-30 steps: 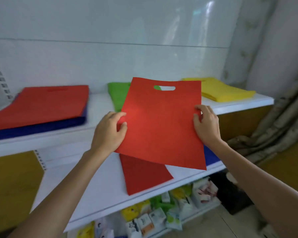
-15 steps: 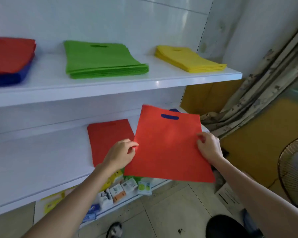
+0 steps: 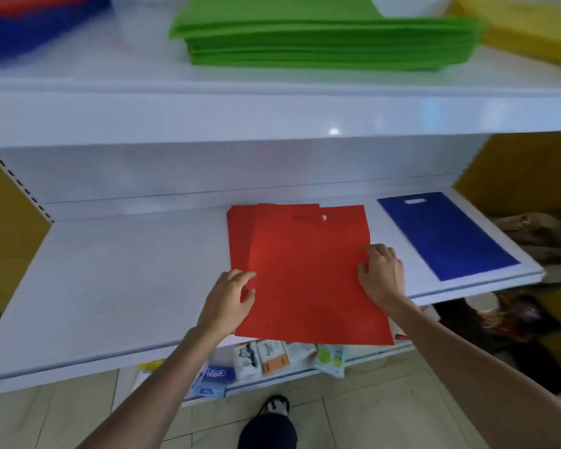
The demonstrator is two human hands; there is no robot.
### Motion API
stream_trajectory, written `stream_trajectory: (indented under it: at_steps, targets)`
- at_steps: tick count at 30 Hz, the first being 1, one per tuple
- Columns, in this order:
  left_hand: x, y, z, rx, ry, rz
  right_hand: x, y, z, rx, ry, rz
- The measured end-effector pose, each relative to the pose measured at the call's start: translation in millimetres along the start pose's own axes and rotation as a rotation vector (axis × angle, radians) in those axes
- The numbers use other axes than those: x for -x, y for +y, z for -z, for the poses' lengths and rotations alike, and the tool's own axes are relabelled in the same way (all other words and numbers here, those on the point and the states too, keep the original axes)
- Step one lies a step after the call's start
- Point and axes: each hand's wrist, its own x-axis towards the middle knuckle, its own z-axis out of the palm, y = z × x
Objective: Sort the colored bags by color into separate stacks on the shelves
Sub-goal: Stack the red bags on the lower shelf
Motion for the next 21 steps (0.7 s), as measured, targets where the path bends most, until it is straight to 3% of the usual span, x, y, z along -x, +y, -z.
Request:
stream_trajectory:
  at_steps: [7,10,13,18,21]
  targets:
    - [-33.7,-44.4,-11.3,-0.172,-0.050,0.121,-59.1,-30.1,-65.6,0.027,-0.111,0.139]
    - [-37.9,-49.2,-16.3,-0.229,-0.117,0.259,-66.4,-26.8,-83.3,0.103,-0.211,0.029]
    - [-39.4,-45.0,-21.6,-0.138,-0.103,0.300,-65.3,-25.6,-91.8,0.029,-0.233,-0.095]
    - [-41.4,-37.1,-30.4,-0.132,-0.020,0.334,-64.6,-20.2,-91.5,-0.084,-0.234,-0.033]
    - [-36.2,-27.6,-26.8,-0.145,-0.061,0.351,-54.4,-19.2,-81.3,-0.072,-0.251,-0.012]
